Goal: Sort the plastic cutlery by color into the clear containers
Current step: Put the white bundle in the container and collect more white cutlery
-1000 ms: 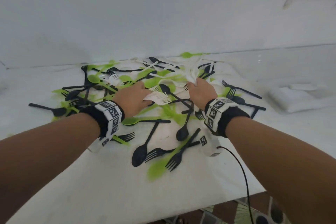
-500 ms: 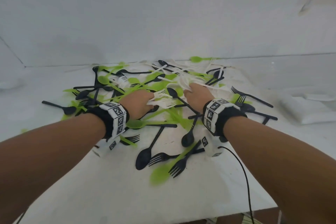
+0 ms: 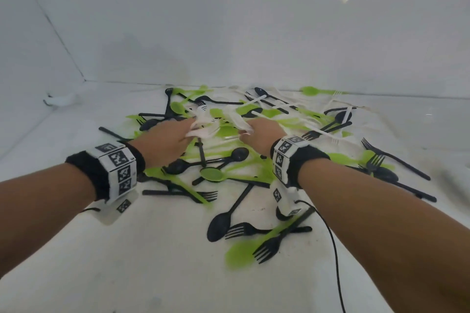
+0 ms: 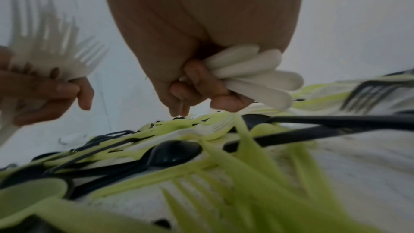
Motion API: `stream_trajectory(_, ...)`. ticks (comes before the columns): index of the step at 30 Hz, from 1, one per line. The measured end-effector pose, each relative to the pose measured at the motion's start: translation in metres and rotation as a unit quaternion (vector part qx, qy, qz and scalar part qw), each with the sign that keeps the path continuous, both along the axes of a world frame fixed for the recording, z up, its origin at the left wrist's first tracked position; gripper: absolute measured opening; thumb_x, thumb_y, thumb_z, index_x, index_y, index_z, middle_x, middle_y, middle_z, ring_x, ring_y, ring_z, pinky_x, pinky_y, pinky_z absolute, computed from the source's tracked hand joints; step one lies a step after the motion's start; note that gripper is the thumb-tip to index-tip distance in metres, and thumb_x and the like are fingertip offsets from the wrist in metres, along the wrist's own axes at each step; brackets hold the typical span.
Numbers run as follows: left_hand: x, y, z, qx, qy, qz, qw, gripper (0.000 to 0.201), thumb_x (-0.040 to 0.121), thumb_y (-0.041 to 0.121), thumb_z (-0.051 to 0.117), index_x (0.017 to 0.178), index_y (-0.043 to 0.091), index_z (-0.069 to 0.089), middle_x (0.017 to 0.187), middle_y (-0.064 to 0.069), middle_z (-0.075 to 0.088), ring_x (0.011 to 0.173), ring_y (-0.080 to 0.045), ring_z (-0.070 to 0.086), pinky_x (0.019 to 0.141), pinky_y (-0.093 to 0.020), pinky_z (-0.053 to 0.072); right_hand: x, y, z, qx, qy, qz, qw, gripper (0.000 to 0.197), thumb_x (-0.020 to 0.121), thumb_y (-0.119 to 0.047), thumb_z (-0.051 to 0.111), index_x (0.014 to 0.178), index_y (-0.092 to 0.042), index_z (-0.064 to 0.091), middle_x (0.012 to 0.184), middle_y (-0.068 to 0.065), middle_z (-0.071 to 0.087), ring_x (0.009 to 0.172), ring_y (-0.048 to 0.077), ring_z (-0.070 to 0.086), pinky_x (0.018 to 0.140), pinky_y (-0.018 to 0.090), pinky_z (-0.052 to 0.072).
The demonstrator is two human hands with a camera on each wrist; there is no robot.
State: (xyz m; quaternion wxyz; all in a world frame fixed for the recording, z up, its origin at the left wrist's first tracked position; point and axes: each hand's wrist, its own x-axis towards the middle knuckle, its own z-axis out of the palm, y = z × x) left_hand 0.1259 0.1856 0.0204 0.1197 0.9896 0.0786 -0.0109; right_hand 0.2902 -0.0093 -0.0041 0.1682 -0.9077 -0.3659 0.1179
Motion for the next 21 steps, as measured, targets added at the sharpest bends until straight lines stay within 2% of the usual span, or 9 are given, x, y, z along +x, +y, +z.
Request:
stream_trajectory(4,-0.022,0.022,0.000,0.006,-0.010,0.033,0.999,0.016,0.101,0.019,0.049,0.090,0.027,0.042,0.079,-0.003,0.055,0.070,-0.027,0.055,0.060,-0.041,0.044,-0.003,0.031,-0.005,-0.079,-0.038,0.059,0.994,0.014,0.096,-0.032,0.059,0.096,-0.019,0.065,0.090,0.000,0.059,0.091,0.025,0.061,0.072,0.031,0.043)
stream_trajectory(6,-0.034,0.026,0.002,-0.033,0.005,0.054,0.998,0.005,0.101,0.018,0.048,0.102,0.022,0.050,0.083,-0.002,0.058,0.072,-0.027,0.058,0.063,-0.041,0.049,-0.006,0.042,-0.011,-0.117,-0.060,0.071,0.989,0.012,0.096,-0.029,0.058,0.097,-0.020,0.067,0.090,-0.001,0.062,0.089,0.025,0.063,0.071,0.031,0.045)
stream_trajectory(8,-0.044,0.029,0.003,-0.050,0.009,0.061,0.997,0.024,0.103,0.020,0.047,0.127,0.025,0.049,0.085,0.001,0.060,0.069,-0.021,0.059,0.060,-0.036,0.049,-0.007,0.050,-0.015,-0.133,-0.080,0.072,0.985,0.011,0.095,-0.024,0.056,0.093,-0.021,0.066,0.092,0.000,0.065,0.086,0.025,0.064,0.069,0.032,0.048)
stream_trajectory(9,-0.049,0.032,0.001,-0.050,0.011,0.063,0.997,0.026,0.104,0.021,0.046,0.129,0.029,0.046,0.085,0.001,0.061,0.067,-0.019,0.059,0.058,-0.034,0.048,-0.008,0.053,-0.016,-0.138,-0.086,0.073,0.984,0.012,0.095,-0.022,0.054,0.091,-0.021,0.065,0.091,0.001,0.066,0.084,0.025,0.064,0.068,0.033,0.049)
stream_trajectory(11,-0.055,0.032,-0.001,-0.043,0.012,0.067,0.997,0.011,0.105,0.021,0.045,0.110,0.030,0.044,0.083,-0.001,0.061,0.064,-0.020,0.060,0.056,-0.033,0.046,-0.008,0.058,-0.015,-0.140,-0.089,0.077,0.983,0.019,0.098,-0.024,0.049,0.086,-0.019,0.064,0.086,0.001,0.065,0.082,0.024,0.064,0.066,0.032,0.048)
stream_trajectory(13,-0.056,0.032,-0.003,-0.039,0.005,0.068,0.997,0.009,0.104,0.020,0.045,0.097,0.025,0.047,0.079,0.001,0.060,0.063,-0.019,0.058,0.054,-0.031,0.043,-0.009,0.060,-0.012,-0.118,-0.086,0.071,0.987,0.024,0.101,-0.030,0.047,0.088,-0.018,0.062,0.084,0.000,0.063,0.082,0.024,0.064,0.065,0.031,0.045)
stream_trajectory(16,-0.052,0.029,-0.007,-0.045,0.008,0.058,0.997,0.009,0.101,0.025,0.050,0.101,0.029,0.058,0.079,0.010,0.060,0.063,-0.007,0.055,0.055,-0.026,0.039,-0.012,0.058,-0.005,-0.063,-0.095,0.047,0.992,0.018,0.102,-0.029,0.045,0.097,-0.021,0.061,0.090,0.001,0.062,0.085,0.027,0.062,0.066,0.031,0.043)
stream_trajectory(18,-0.047,0.025,-0.013,-0.031,0.023,0.048,0.998,0.009,0.101,0.029,0.052,0.102,0.027,0.060,0.080,0.011,0.061,0.065,-0.003,0.053,0.058,-0.026,0.040,-0.015,0.057,0.000,-0.027,-0.100,0.026,0.994,0.017,0.099,-0.027,0.044,0.089,-0.020,0.057,0.085,0.000,0.059,0.080,0.027,0.059,0.063,0.031,0.040)
stream_trajectory(21,-0.040,0.021,-0.022,0.004,0.032,0.050,0.998,0.015,0.101,0.035,0.052,0.103,0.024,0.061,0.083,0.008,0.062,0.069,-0.009,0.056,0.062,-0.032,0.046,-0.021,0.057,0.007,0.029,-0.066,-0.012,0.997,0.021,0.093,-0.028,0.043,0.076,-0.018,0.049,0.076,0.000,0.057,0.068,0.020,0.054,0.057,0.030,0.035)
